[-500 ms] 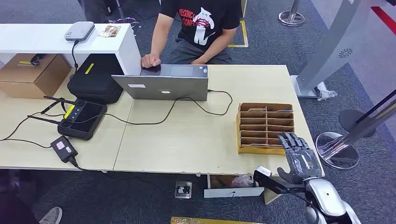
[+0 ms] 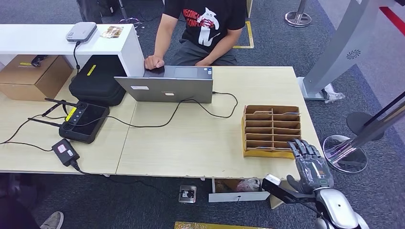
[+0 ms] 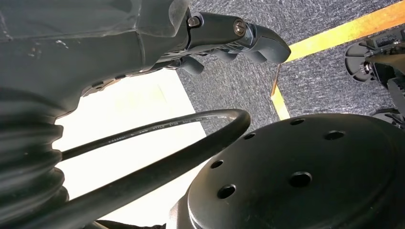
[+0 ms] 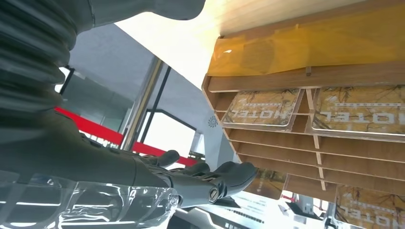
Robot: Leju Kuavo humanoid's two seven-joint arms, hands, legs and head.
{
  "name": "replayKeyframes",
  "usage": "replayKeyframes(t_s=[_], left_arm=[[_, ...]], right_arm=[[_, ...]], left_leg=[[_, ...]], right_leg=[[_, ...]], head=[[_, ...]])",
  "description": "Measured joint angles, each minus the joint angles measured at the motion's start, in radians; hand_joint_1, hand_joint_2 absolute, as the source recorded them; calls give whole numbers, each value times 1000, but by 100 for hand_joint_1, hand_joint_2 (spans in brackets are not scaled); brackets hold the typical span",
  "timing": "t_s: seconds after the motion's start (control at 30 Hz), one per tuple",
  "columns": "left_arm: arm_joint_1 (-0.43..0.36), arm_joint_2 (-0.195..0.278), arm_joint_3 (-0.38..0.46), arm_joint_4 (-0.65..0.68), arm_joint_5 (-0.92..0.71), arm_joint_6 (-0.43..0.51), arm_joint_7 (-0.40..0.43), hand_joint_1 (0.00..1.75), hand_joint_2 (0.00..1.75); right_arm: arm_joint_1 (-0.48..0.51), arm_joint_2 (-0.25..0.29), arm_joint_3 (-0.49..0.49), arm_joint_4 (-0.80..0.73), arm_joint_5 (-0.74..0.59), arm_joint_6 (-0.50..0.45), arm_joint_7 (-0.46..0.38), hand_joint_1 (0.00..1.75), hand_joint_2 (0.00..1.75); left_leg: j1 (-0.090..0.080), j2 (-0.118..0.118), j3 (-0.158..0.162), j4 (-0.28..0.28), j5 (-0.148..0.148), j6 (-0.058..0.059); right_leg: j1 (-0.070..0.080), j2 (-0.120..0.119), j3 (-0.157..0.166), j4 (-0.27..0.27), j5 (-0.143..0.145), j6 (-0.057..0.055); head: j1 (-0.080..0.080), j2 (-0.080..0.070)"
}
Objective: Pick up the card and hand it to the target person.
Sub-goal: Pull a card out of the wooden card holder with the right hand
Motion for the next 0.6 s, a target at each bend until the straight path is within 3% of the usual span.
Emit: replayKeyframes(t_s=[0.33,0.6], left_arm=[[-1,0,0,0,-5,0,0,0,175],[-2,0,0,0,-8,0,0,0,175]], right_arm=[[-32,9,-8,17,0,-16,-25,17,175],[-77,19,-8,58,-1,-15,-27,21,175]], left_leg=[[0,0,0,0,0,0],[0,0,0,0,0,0]], right_leg=[[0,0,0,0,0,0],[0,0,0,0,0,0]], head=[[0,0],[0,0]])
